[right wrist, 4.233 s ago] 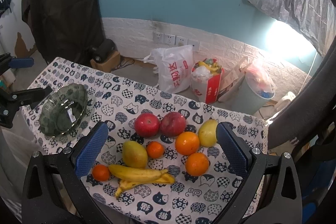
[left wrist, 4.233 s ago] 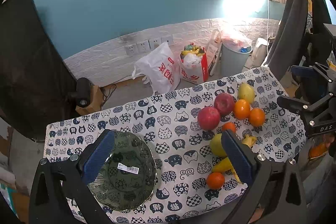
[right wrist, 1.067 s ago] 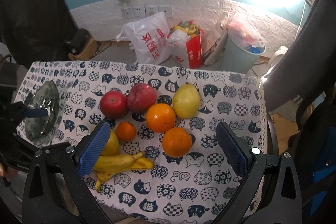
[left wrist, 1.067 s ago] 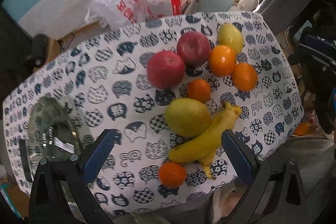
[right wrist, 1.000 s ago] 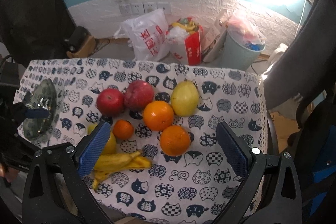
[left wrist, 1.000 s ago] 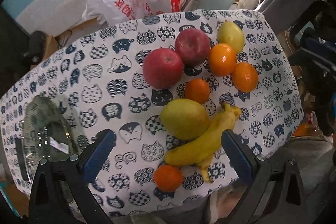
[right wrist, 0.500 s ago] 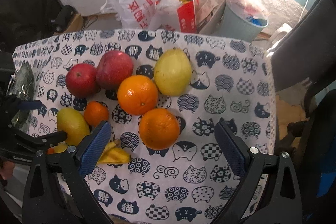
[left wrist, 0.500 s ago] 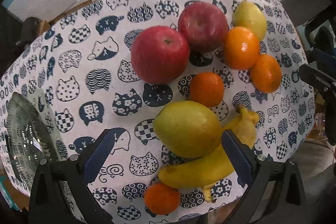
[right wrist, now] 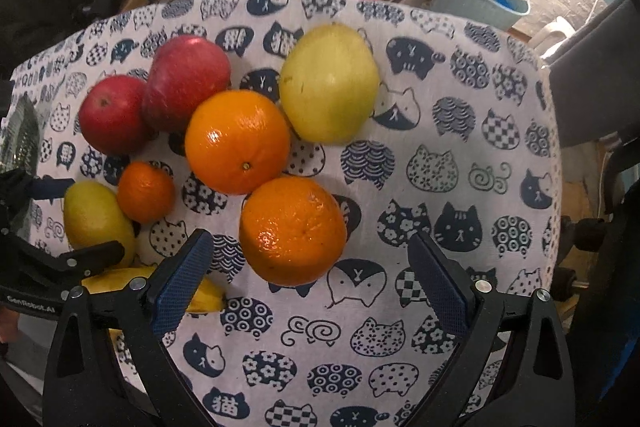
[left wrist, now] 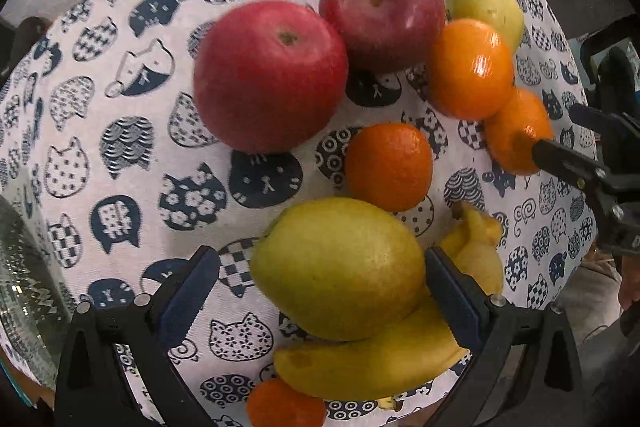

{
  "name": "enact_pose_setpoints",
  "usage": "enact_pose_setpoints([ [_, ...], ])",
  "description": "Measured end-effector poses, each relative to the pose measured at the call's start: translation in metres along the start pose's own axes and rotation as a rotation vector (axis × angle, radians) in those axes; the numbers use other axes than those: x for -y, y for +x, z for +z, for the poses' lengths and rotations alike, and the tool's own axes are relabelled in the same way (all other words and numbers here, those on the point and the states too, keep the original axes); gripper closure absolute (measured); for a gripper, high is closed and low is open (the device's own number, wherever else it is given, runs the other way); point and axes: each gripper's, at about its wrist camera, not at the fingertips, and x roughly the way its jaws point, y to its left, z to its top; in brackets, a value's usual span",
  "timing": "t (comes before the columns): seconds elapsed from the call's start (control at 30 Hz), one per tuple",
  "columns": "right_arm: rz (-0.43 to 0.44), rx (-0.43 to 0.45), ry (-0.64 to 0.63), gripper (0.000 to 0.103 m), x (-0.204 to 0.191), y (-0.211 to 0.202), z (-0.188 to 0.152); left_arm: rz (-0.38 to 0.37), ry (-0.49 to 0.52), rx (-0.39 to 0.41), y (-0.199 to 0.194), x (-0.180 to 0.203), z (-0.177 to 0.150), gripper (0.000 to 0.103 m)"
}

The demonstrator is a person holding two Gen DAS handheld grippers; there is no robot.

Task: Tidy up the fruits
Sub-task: 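Close the left tool on the yellow pear while the right tool grasps an orange, then carry the pear with the left tool and the orange with the right tool to the glass plate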

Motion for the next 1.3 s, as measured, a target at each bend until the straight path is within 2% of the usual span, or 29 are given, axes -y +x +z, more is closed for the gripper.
enact_pose_setpoints([
  [0.07, 0.006, -0.01, 0.003, 0.01, 0.001, 0.005, 0.001, -0.024, -0.007, -0.002, 0.007, -0.003, -0.001, 0.006],
  [0.13, 0.009, -0.016, 0.007, 0.01, 0.001, 0.009, 0.002, -0.061, -0.01, -0.01, 0.012, -0.004, 0.0, 0.015],
  [0.2, 0.007, -0.021, 0.007, 0.01, 0.001, 0.015, 0.003, -0.094, -0.008, -0.013, 0.015, -0.002, 0.001, 0.02],
  [0.3, 0.002, -0.035, 0.003, 0.012, 0.0, 0.025, 0.005, -0.097, -0.002, -0.003, 0.018, -0.003, 0.0, 0.02],
  [0.4, 0.012, -0.048, 0.0, 0.019, -0.001, 0.033, 0.006, -0.111, 0.002, 0.001, 0.016, -0.007, 0.001, 0.02],
  [0.5, 0.032, -0.055, -0.011, 0.031, -0.005, 0.039, 0.007, -0.114, 0.011, 0.008, 0.019, -0.007, 0.002, 0.021],
  [0.53, 0.034, -0.053, -0.019, 0.037, -0.006, 0.04, 0.007, -0.111, 0.016, 0.01, 0.02, -0.006, 0.003, 0.021],
  [0.7, 0.023, -0.039, -0.05, 0.038, -0.014, 0.042, 0.005, -0.063, 0.029, 0.027, 0.006, 0.004, -0.001, 0.021],
  [0.87, 0.015, -0.025, -0.041, 0.038, -0.012, 0.035, -0.01, -0.043, 0.029, 0.059, -0.004, -0.005, -0.007, 0.021],
  [1.0, 0.01, 0.014, -0.033, 0.038, -0.006, 0.019, -0.018, 0.003, 0.056, 0.111, -0.021, -0.007, -0.01, 0.021],
  [1.3, 0.012, 0.132, -0.029, 0.039, -0.018, -0.032, -0.016, 0.049, 0.085, 0.214, -0.064, -0.007, -0.031, 0.021],
])
